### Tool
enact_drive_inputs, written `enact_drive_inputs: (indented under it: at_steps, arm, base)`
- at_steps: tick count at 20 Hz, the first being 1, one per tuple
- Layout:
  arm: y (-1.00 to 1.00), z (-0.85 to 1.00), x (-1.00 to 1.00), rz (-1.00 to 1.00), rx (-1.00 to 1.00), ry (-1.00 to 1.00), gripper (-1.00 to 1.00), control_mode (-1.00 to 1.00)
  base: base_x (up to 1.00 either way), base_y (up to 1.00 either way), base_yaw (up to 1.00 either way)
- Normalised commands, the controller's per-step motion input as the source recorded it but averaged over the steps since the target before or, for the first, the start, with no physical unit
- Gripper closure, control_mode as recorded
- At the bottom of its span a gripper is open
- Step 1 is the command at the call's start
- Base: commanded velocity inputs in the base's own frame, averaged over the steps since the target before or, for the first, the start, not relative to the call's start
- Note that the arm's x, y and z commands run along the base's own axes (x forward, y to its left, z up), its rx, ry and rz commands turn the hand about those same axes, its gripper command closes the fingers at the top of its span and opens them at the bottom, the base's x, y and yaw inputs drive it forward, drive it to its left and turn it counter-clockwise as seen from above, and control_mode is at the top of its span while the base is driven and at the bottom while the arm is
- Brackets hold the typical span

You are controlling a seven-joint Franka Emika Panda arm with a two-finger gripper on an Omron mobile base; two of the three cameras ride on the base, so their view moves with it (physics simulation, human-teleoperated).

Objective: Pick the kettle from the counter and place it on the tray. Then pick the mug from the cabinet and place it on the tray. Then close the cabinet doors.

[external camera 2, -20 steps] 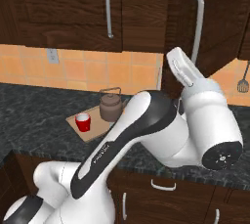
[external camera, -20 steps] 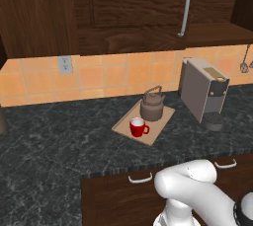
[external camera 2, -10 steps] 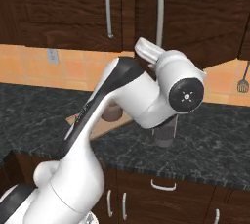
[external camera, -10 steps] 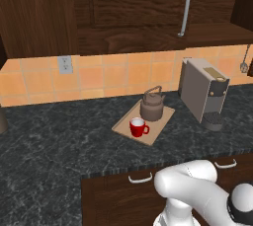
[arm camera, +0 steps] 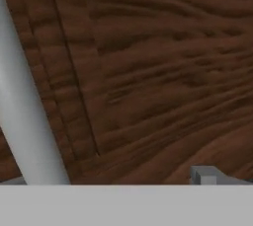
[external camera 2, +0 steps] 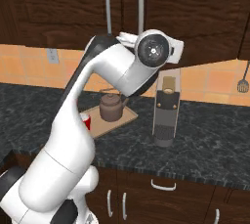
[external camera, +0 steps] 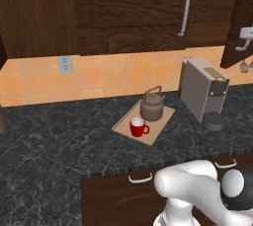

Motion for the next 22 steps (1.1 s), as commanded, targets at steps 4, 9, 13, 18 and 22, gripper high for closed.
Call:
enact_drive_inputs:
  at_steps: [4, 9, 13, 18, 22]
  arm:
    - [0.32, -0.19, 0.94, 0.0, -0.23, 0.24, -1.0, -1.0]
    - [0.22, -0.26, 0.8, 0.0, -0.2, 0.13, -1.0, -1.0]
    - [0.07, -0.38, 0.63, 0.0, -0.13, 0.0, -1.0, -1.0]
    - [0.04, -0.39, 0.71, -0.01, -0.04, 0.0, -1.0, -1.0]
    - [0.05, -0.38, 0.8, -0.03, 0.0, 0.0, -1.0, -1.0]
  base:
    - [0.0, 0.0, 0.0]
    - [0.0, 0.0, 0.0]
    - [0.0, 0.0, 0.0]
    - [0.0, 0.0, 0.0]
    - [0.0, 0.0, 0.0]
